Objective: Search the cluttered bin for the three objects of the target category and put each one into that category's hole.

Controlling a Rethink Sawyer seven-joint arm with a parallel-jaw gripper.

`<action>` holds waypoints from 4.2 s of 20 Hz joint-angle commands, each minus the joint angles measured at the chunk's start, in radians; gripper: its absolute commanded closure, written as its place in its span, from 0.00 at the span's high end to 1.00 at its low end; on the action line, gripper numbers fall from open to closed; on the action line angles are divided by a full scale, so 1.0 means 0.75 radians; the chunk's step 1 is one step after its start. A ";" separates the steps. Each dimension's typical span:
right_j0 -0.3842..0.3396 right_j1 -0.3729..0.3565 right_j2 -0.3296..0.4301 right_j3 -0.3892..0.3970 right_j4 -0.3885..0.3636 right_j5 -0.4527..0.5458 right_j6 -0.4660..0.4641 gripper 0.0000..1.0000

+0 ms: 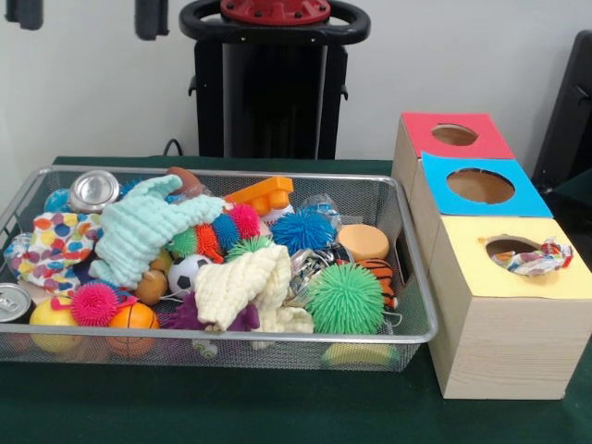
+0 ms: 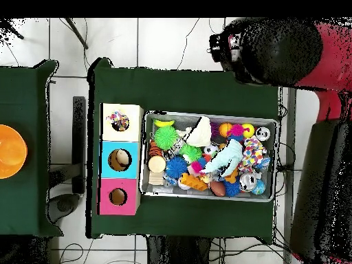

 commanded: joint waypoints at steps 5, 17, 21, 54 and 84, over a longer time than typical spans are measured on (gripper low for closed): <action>-0.006 0.070 -0.072 0.303 0.027 -0.107 0.118 1.00; -0.072 0.171 0.013 0.260 0.119 -0.089 -0.034 1.00; -0.082 0.202 0.033 0.233 0.135 -0.075 -0.074 1.00; -0.230 0.300 0.126 0.213 0.158 -0.014 -0.235 1.00; -0.388 0.019 0.108 0.742 0.108 -0.267 -0.107 1.00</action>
